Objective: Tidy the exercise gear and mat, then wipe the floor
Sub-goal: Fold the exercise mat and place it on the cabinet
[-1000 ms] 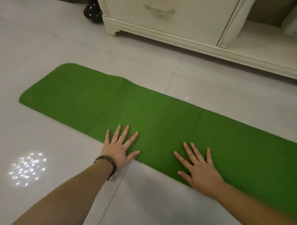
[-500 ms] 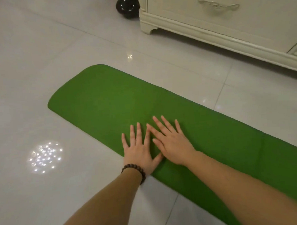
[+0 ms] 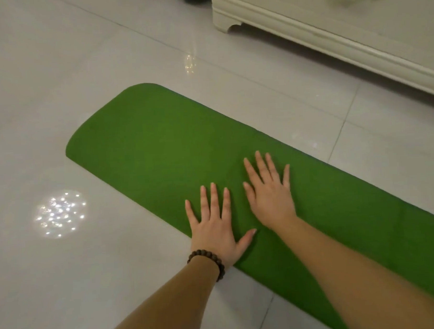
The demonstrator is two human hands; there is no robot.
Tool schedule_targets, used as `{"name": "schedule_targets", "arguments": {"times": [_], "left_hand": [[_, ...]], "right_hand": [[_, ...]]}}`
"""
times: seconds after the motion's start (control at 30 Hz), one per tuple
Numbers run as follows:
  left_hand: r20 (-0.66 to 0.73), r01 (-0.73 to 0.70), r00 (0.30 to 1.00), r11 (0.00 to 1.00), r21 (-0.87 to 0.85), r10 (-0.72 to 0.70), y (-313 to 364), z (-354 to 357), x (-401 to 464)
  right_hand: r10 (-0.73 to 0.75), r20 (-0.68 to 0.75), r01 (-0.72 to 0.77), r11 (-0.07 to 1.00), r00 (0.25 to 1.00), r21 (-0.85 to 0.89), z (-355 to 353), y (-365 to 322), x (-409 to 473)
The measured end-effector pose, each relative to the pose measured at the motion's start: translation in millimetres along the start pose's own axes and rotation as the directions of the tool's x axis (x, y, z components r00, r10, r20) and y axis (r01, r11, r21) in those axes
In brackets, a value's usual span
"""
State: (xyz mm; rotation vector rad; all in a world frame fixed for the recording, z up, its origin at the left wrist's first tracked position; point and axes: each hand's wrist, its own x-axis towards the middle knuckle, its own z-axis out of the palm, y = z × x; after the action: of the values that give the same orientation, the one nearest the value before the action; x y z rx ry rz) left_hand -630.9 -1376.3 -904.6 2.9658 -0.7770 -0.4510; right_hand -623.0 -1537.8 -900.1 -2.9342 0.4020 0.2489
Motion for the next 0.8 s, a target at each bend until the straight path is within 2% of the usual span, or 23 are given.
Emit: {"name": "schedule_targets", "arguments": {"times": [0.07, 0.13, 0.17, 0.23, 0.3, 0.37, 0.43, 0.47, 0.5, 0.57, 0.63, 0.7, 0.8], "left_hand": [[0.001, 0.001, 1.000, 1.000, 0.014, -0.001, 0.0, -0.9, 0.3], [0.012, 0.009, 1.000, 0.999, 0.039, -0.010, 0.2, -0.8, -0.6], [0.016, 0.014, 1.000, 0.998, 0.057, -0.015, 0.8, -0.5, -0.8], [-0.002, 0.021, 1.000, 0.997, 0.079, -0.021, 2.1, -0.2, -1.7], [-0.012, 0.027, 1.000, 0.994, 0.107, -0.026, 1.9, 1.1, -0.7], [-0.003, 0.053, 0.999, 0.993, 0.110, -0.053, 5.6, -0.4, -0.4], [0.019, 0.101, 0.994, 0.990, 0.094, -0.104, 17.5, -3.8, -2.8], [0.020, 0.092, 0.995, 0.991, 0.095, -0.094, 34.5, -4.0, -7.3], [0.025, 0.045, 0.999, 0.994, 0.097, -0.048, 55.8, -3.9, -14.2], [0.061, -0.149, 0.988, 0.984, 0.102, 0.143, 112.4, 1.0, -36.4], [0.104, -0.355, 0.933, 0.929, 0.104, 0.345, 174.7, 9.3, -59.9], [0.134, -0.492, 0.868, 0.865, 0.104, 0.478, 231.8, 9.3, -74.7], [0.147, -0.655, 0.756, 0.736, 0.170, 0.638, 312.8, -7.9, -87.0]], "right_hand": [[-0.146, 0.068, 0.148, 0.989, 0.987, -0.027, 10.2, 5.2, -46.9], [-0.112, 0.090, 0.117, 0.991, 0.990, -0.057, 14.0, 41.4, -76.9], [-0.042, 0.084, 0.049, 0.996, 0.996, -0.076, 13.1, 66.6, -89.7], [0.186, 0.040, -0.182, 0.981, 0.982, -0.073, 10.3, 115.7, -118.7], [0.416, -0.004, -0.416, 0.908, 0.909, -0.052, 8.9, 147.6, -143.2], [0.579, 0.003, -0.579, 0.815, 0.815, 0.001, 9.1, 159.9, -156.7], [0.696, 0.034, -0.696, 0.713, 0.717, 0.081, 8.9, 160.3, -162.2], [0.712, 0.046, -0.713, 0.695, 0.701, 0.097, 9.0, 163.5, -168.5], [0.686, 0.061, -0.688, 0.719, 0.725, 0.095, 8.6, 166.8, -174.8], [0.534, 0.117, -0.543, 0.838, 0.838, 0.063, 3.8, 181.0, -196.1], [0.337, 0.201, -0.349, 0.937, 0.920, 0.021, -12.9, 208.7, -228.1], [0.228, 0.276, -0.231, 0.973, 0.934, -0.024, -44.6, 251.0, -270.3], [0.262, 0.290, -0.254, 0.965, 0.920, -0.063, -103.8, 328.3, -351.9]]}}
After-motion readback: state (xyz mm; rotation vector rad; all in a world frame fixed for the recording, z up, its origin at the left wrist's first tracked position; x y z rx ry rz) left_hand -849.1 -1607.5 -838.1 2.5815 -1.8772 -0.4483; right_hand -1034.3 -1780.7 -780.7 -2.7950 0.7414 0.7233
